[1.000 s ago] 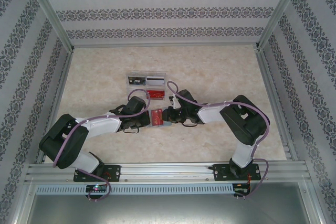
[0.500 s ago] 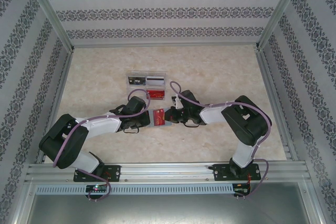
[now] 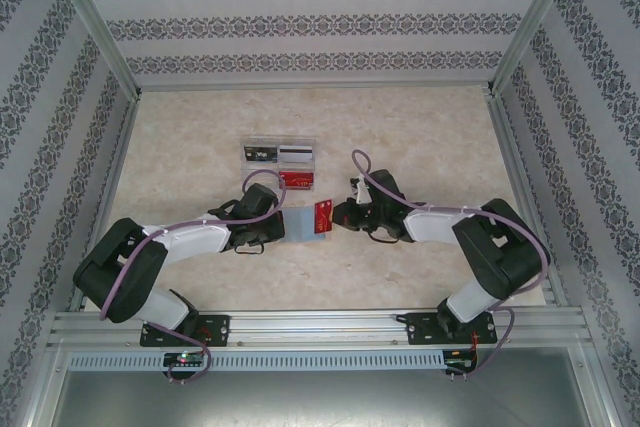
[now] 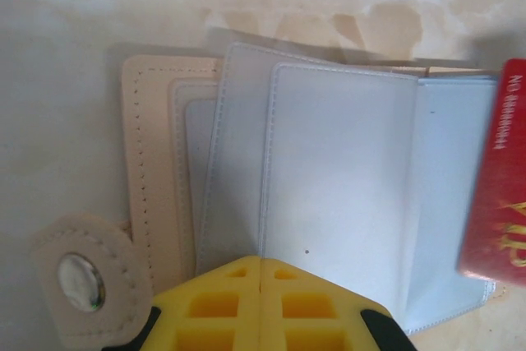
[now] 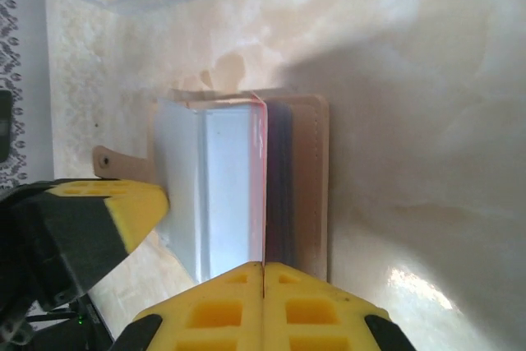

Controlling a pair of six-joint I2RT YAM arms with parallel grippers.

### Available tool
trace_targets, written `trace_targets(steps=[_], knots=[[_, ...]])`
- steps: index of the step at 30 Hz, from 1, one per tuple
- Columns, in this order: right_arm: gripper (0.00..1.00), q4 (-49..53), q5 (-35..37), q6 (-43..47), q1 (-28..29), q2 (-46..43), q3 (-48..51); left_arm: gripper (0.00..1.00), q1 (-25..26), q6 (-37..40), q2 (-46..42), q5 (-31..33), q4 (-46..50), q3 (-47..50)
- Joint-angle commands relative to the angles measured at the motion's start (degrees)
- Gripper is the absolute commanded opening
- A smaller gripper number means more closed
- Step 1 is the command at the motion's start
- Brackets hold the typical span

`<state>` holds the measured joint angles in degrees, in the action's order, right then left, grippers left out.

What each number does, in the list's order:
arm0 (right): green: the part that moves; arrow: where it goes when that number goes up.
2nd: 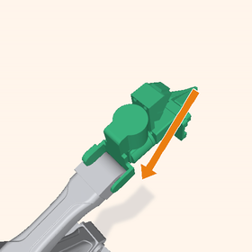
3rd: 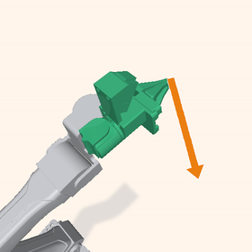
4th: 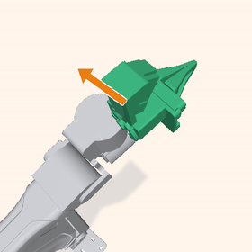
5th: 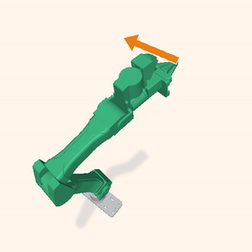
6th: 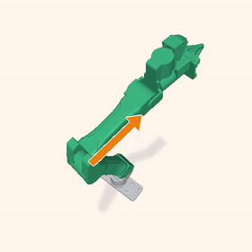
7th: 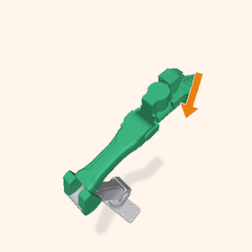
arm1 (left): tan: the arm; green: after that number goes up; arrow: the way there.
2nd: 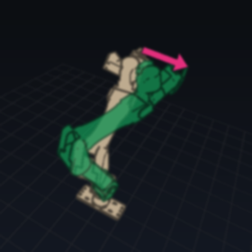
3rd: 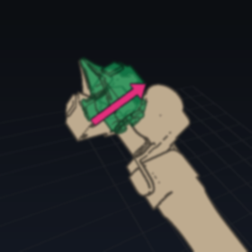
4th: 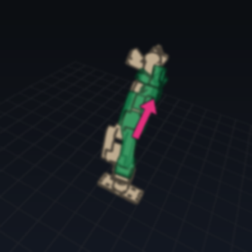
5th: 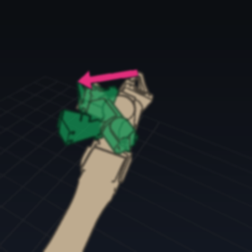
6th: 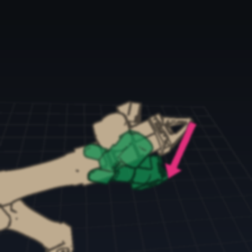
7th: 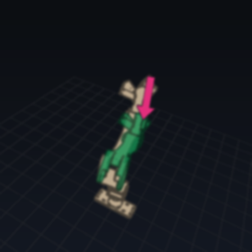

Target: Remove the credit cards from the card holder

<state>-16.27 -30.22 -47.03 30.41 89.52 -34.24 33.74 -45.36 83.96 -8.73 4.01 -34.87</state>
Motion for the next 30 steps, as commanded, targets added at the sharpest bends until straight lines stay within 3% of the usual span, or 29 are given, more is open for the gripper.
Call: trace_targets(steps=[1, 8, 15, 21, 23, 26, 30], knots=[[0.00, 4.2, 2.1, 3.5, -0.9, -5.0, 0.8, 0.00, 0.0, 1.0, -0.9, 2.2, 6.6, -0.5], [0.00, 18.2, 7.6, 12.9, 0.4, -14.2, -5.7, 0.00, -0.1, 1.7, -7.4, 0.5, 8.8, -3.9], [0.00, 31.2, 21.8, 31.5, 8.2, -15.6, -17.0, 0.49, -0.1, 0.6, -19.2, 2.3, 10.0, -2.3], [0.00, 32.9, 24.6, 46.6, 10.5, -12.6, -22.3, 0.93, -0.3, 1.5, -31.1, 6.8, 15.2, 1.1], [0.00, 35.3, 24.7, 51.9, 10.8, -10.1, -25.5, 0.99, -0.3, 1.9, -34.8, 8.0, 17.9, 1.8], [0.00, 40.3, 26.7, 58.2, 11.1, -4.7, -31.4, 1.00, -0.4, 1.6, -40.6, 9.4, 20.6, 3.3], [0.00, 43.8, 36.6, 69.5, 12.9, 2.2, -37.1, 1.00, -0.4, 0.9, -48.8, 12.6, 23.9, 5.5]])
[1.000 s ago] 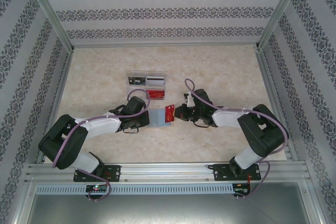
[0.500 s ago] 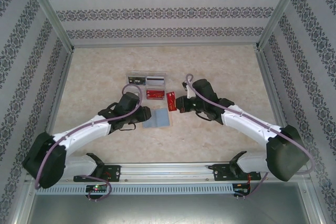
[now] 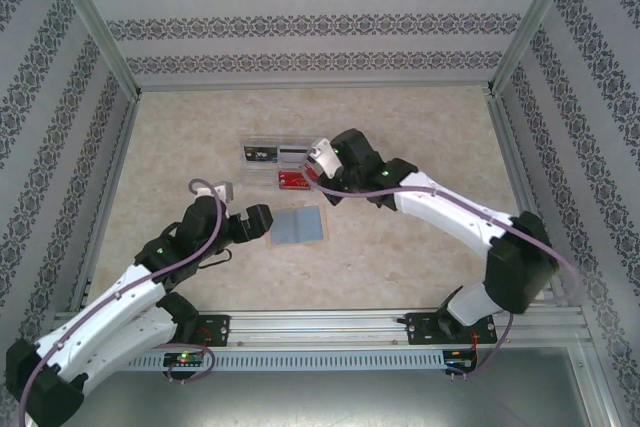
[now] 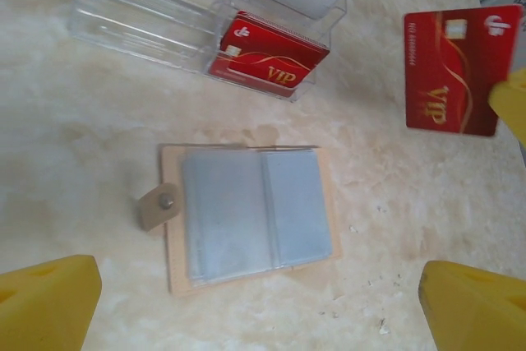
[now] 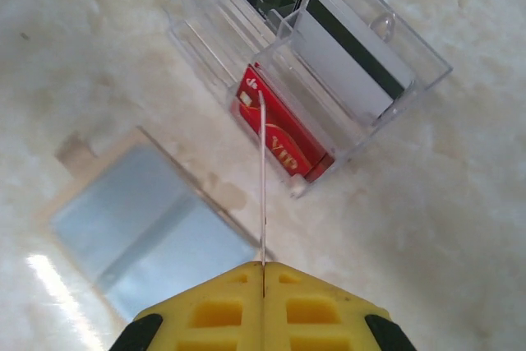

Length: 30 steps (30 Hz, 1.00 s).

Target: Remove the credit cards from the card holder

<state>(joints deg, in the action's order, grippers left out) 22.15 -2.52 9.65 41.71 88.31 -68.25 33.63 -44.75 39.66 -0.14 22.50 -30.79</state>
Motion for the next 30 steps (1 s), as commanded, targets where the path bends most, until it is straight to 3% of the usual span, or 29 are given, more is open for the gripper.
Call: trace_targets(steps=[1, 8, 15, 30], knots=[[0.00, 4.7, 11.0, 15.0, 2.1, 4.4, -3.2, 1.00, -0.3, 0.3, -6.2, 5.1, 6.6, 1.7], [0.00, 0.8, 13.1, 27.6, 4.2, 9.1, -5.0, 1.00, -0.3, -1.1, -16.1, 7.9, 11.8, 4.0], [0.00, 1.7, 16.4, 36.3, 6.2, 15.3, -10.3, 1.00, -0.3, -1.8, -18.7, 8.7, 13.9, 4.7], [0.00, 6.1, 16.9, 36.6, 5.8, 24.5, -18.9, 1.00, -0.3, -2.1, -19.2, 9.7, 15.0, 4.6]])
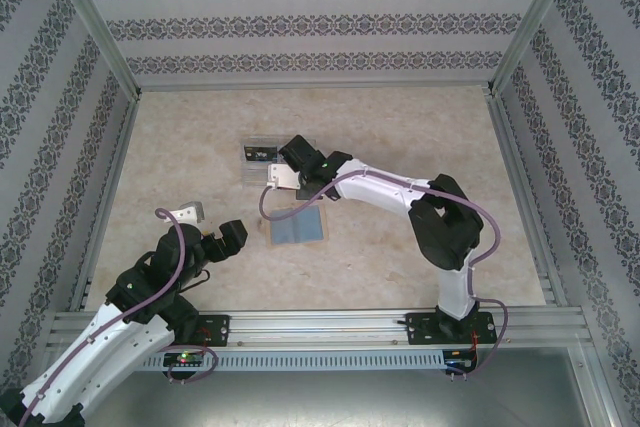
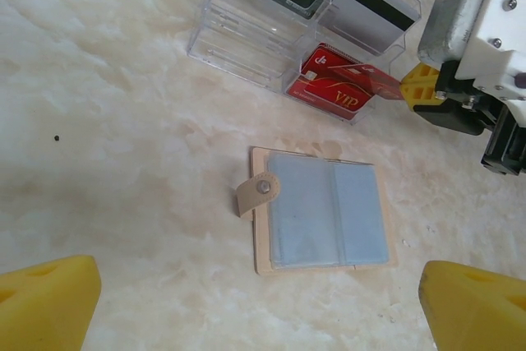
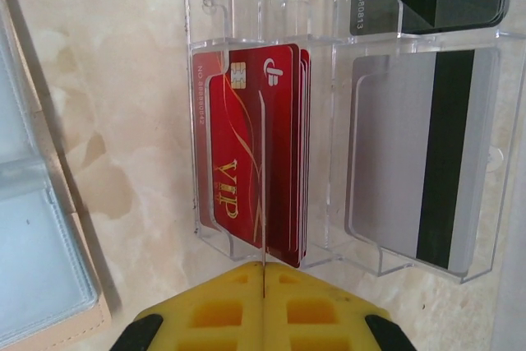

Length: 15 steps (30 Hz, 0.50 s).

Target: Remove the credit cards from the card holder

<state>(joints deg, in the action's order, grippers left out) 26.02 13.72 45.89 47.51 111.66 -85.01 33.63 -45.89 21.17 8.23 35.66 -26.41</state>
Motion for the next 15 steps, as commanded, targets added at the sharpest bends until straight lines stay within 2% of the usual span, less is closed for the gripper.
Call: trace_targets(steps=[1, 15], knots=[[0.00, 2.4, 0.7, 0.2, 0.0, 1.6, -2.4, 1.00, -0.3, -1.0, -0.8, 1.4, 1.8, 0.3], [0.00, 3.1, 0.5, -1.4, 0.1, 5.1, -5.6, 1.00, -0.3, -1.1, -1.1, 1.9, 2.4, 0.3]])
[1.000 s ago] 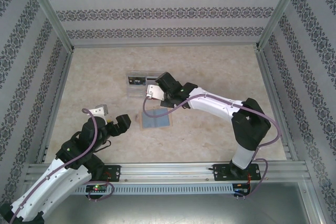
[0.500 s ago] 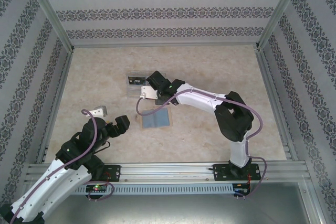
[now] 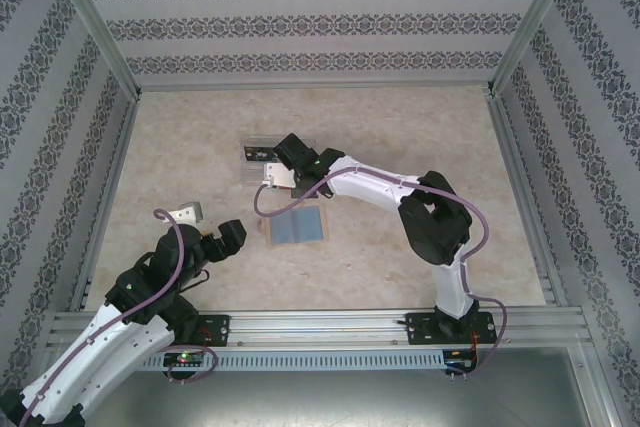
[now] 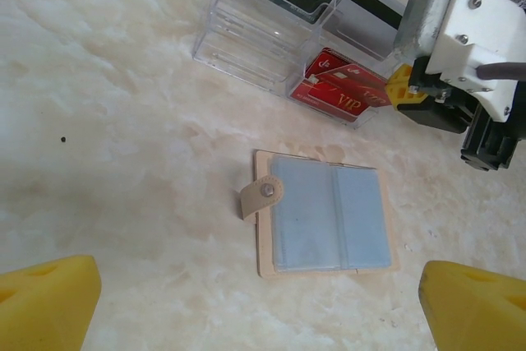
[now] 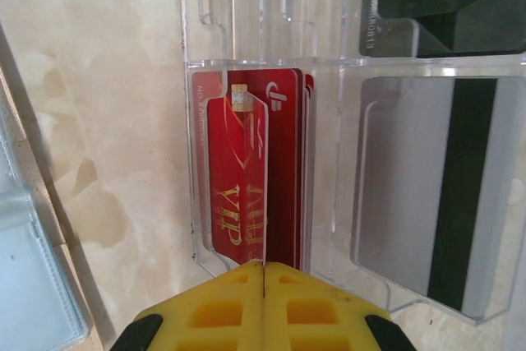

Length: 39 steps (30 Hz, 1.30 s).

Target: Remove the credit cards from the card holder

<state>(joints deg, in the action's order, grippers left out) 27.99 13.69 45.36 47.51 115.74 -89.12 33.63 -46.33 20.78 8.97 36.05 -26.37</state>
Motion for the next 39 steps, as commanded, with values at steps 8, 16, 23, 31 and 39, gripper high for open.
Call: trace_targets(steps=[8, 16, 23, 31, 39], knots=[[0.00, 1.0, 0.1, -1.7, 0.1, 2.6, -2.3, 1.00, -0.2, -0.7, -0.7, 1.0, 2.0, 0.3], [0.08, 0.6, 1.3, -3.0, -0.2, 3.5, -3.4, 0.99, -0.3, -0.5, -1.5, 1.1, 1.9, 0.5], [0.23, -1.7, 5.1, -4.2, -0.9, 4.7, -4.4, 1.00, -0.3, -0.4, -1.5, 0.8, 1.8, 0.5], [0.36, -6.5, 7.6, -8.7, -2.7, 2.3, -2.9, 1.00, -0.3, 0.0, -1.4, 0.3, 1.2, 0.7], [0.36, -6.4, 5.1, -12.6, -4.4, -0.4, -1.0, 1.00, -0.3, -0.1, -1.3, 0.0, 1.2, 0.7]])
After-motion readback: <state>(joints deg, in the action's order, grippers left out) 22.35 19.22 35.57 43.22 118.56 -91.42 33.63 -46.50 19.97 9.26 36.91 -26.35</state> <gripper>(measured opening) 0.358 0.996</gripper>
